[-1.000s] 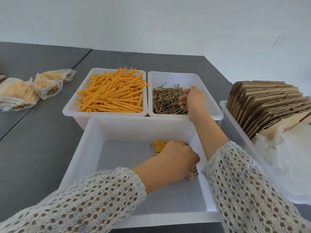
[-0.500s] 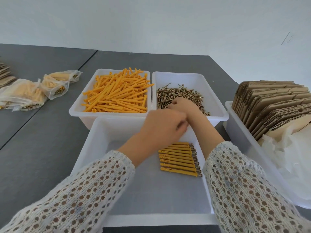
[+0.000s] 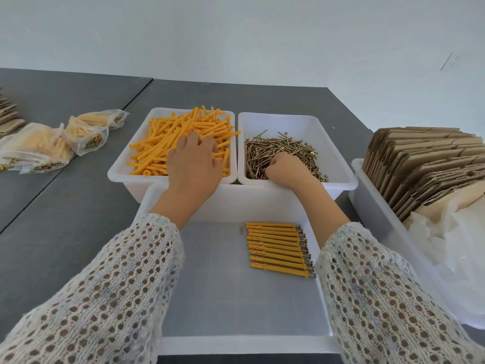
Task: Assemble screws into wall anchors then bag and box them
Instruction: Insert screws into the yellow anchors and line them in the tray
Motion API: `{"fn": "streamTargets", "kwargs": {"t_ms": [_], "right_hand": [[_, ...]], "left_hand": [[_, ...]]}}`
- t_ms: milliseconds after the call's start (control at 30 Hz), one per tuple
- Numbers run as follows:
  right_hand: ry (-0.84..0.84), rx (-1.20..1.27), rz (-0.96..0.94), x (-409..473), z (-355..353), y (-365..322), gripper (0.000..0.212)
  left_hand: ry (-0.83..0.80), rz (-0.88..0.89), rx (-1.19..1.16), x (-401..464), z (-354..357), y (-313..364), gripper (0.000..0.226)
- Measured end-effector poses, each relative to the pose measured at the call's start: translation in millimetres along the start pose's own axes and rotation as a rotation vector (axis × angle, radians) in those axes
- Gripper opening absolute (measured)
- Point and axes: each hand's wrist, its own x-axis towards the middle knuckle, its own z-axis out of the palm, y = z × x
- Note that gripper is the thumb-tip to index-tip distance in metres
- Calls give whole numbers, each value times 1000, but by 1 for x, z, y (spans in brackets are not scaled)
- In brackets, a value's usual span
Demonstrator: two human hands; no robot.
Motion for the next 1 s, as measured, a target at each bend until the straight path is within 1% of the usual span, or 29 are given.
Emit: {"fn": "streamTargets", "kwargs": {"t_ms": [67, 133, 233, 300, 400, 467, 533, 567, 667, 767, 900, 1000], "right_hand": [[8, 31, -23, 0, 1, 0, 21], [41, 72, -53, 2, 2, 1, 13], [72, 134, -84, 4, 1, 3, 20], [53, 148, -100, 6, 0, 5, 23], [8, 135, -90, 8, 0, 5, 25], [-18, 113, -66, 9, 1, 5, 25], [-35, 73, -36, 10, 1, 4, 17], [-38, 50, -19, 10, 2, 3, 18], [-34, -4, 41, 10, 3, 0, 27], [-21, -75, 74, 10, 3, 1, 23], [-47, -169, 118, 6, 1, -1, 11], [-96, -169, 124, 4, 1, -3, 18]], "left_hand": [[-50, -10, -15, 0, 0, -2, 26], [-82, 15, -107, 1, 0, -3, 31], [-168, 73, -191, 3, 0, -3, 34], [-208, 94, -192, 4, 3, -6, 32], [-227, 86, -203, 6, 7, -9, 32], [-242, 90, -179, 7, 8, -9, 33], [-269, 96, -164, 8, 7, -9, 36], [-278, 99, -160, 8, 7, -9, 36], [-268, 105, -156, 6, 6, -8, 33], [-235, 102, -188, 4, 5, -6, 29], [-211, 90, -302, 4, 3, -3, 13], [-203, 104, -335, 5, 4, -4, 6]]}}
